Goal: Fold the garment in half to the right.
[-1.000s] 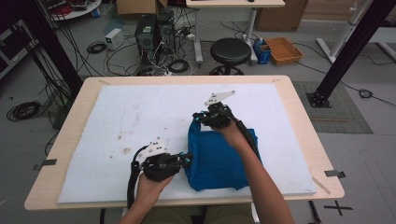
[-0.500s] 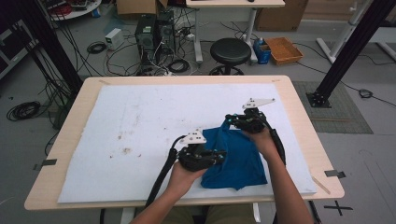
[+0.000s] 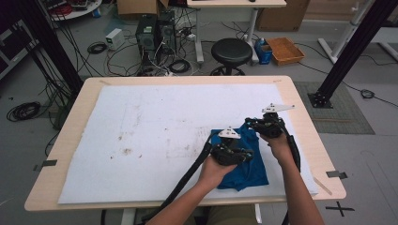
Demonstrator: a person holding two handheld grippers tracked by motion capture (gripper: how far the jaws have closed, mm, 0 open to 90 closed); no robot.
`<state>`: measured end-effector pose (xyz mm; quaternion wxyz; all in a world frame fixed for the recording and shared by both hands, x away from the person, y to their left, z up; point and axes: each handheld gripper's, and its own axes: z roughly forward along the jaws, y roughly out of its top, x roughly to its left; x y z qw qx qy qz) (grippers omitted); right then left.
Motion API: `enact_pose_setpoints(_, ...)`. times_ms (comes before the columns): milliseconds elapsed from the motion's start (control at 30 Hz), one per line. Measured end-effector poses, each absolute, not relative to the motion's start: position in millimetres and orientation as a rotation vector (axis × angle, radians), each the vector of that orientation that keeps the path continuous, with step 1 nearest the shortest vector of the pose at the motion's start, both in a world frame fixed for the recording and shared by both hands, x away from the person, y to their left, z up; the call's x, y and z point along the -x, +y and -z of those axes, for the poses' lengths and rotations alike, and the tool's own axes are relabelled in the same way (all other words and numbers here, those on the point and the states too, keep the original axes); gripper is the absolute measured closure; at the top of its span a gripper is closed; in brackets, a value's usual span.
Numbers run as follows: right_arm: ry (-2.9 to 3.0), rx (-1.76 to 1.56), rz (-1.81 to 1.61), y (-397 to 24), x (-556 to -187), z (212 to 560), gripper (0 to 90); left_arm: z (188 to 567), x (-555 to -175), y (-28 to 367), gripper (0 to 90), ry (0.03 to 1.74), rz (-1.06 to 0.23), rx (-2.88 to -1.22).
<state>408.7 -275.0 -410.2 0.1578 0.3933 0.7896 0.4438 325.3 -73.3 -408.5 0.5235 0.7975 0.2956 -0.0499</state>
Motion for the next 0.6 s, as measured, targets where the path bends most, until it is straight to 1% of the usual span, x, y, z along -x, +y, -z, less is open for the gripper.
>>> enact_pose_setpoints(100, 2.239, -1.141, -1.246, -279.4, -406.2, 410.2, 85.6, 411.9, -325.6, -80.9, 85.7, 0.7, 0.112, -1.897)
enact_pose_setpoints(133, 2.23, -1.143, -1.237, -280.7, -405.6, 410.5, 82.0, 411.6, -325.6, -80.4, 82.5, 0.696, 0.099, -1.894)
enact_pose_setpoints(200, 2.204, -1.187, -1.212, -283.7, -402.4, 410.6, 65.3, 408.9, -326.4, -73.3, 66.0, 0.692, 0.047, -1.899)
enact_pose_setpoints(233, 2.194, -1.207, -1.217, -286.5, -400.2, 410.4, 59.4, 406.7, -326.9, -65.7, 60.5, 0.685, 0.012, -1.9)
enact_pose_setpoints(267, 2.184, -1.22, -1.22, -289.7, -396.7, 409.9, 58.0, 404.5, -326.9, -55.8, 52.6, 0.687, -0.042, -1.89)
enact_pose_setpoints(300, 2.175, -1.226, -1.216, -292.8, -391.8, 408.9, 57.1, 402.7, -326.9, -43.8, 46.4, 0.69, -0.086, -1.87)
enact_pose_setpoints(367, 2.14, -1.216, -1.202, -299.1, -380.3, 406.5, 54.9, 401.3, -326.9, -14.1, 44.5, 0.703, -0.156, -1.838)
enact_pose_setpoints(433, 2.131, -1.192, -1.188, -304.8, -366.9, 403.7, 54.8, 403.3, -326.1, 20.6, 37.9, 0.741, -0.245, -1.826)
enact_pose_setpoints(500, 2.13, -1.179, -1.179, -309.0, -351.5, 401.6, 54.9, 407.2, -324.8, 46.7, 36.7, 0.771, -0.297, -1.821)
enact_pose_setpoints(533, 2.135, -1.163, -1.185, -310.4, -343.7, 401.4, 55.7, 410.0, -323.7, 60.9, 35.5, 0.788, -0.327, -1.82)
enact_pose_setpoints(600, 2.178, -1.137, -1.197, -309.9, -327.5, 404.0, 62.8, 415.8, -321.1, 87.2, 35.2, 0.823, -0.359, -1.804)
